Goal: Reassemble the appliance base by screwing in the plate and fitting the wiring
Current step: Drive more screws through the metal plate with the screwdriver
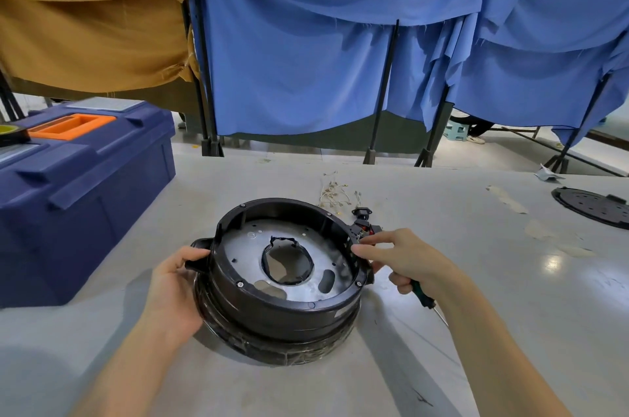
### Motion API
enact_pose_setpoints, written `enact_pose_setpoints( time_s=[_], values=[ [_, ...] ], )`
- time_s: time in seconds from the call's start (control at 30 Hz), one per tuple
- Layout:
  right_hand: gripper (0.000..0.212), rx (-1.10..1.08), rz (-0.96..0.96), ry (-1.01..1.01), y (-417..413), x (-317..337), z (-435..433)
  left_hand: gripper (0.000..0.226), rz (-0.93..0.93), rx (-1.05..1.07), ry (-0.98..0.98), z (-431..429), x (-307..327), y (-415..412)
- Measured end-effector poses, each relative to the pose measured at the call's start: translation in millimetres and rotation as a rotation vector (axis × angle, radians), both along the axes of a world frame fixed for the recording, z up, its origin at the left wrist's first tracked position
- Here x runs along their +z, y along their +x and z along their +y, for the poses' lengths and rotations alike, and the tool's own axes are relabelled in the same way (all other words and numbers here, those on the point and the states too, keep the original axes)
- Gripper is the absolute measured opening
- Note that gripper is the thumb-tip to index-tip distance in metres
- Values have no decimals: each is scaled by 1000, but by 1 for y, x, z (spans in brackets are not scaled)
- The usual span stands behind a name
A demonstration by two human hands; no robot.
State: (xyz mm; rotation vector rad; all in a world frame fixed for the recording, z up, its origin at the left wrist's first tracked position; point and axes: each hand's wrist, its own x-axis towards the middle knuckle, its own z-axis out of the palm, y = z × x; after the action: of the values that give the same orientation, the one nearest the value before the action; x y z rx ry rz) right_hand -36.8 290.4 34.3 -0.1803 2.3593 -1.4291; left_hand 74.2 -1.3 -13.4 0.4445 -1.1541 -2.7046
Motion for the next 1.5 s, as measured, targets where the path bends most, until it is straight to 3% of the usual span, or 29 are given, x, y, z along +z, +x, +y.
enact_pose_setpoints(
  time_s=[0.07, 0.13, 0.27, 0.6, 0.73, 0.8, 0.93, 1.0, 1.27, 1.33, 1.5],
  values=[
    [31, -13, -12, -11, 0, -1, -1, 11, 6, 7, -24, -3, -7, -1],
    [21, -23, -21, -24, 1, -1, 0, 32, 21, 21, -74, -3, -11, -2],
    [19, -26, -26, -23, -1, -1, 2, 56, -71, 32, -109, -6, -13, -6],
    [18, -33, -40, -32, -6, -4, 6, 38, -203, -73, -174, -11, -2, -18],
    [19, -33, -39, -22, -6, -4, 6, 48, -321, -153, -213, -11, 2, -20],
    [19, -29, -41, -17, -6, -4, 5, 49, -389, -148, -328, -11, 5, -21],
    [21, -38, -44, -9, -7, -5, 6, 56, -493, -160, -812, -17, 6, -29],
    [25, -49, -47, -6, -8, -5, 7, 58, -519, -185, -936, -20, 6, -33],
    [37, -55, -48, -43, -11, -10, 7, 76, -471, -307, -913, -17, 5, -39],
    [29, -45, -49, -47, -10, -11, 7, 62, -450, -366, -965, -16, 6, -38],
    [18, -28, -37, -52, -8, -11, 5, 66, -595, -319, -1206, -14, 8, -36]
  ],
)
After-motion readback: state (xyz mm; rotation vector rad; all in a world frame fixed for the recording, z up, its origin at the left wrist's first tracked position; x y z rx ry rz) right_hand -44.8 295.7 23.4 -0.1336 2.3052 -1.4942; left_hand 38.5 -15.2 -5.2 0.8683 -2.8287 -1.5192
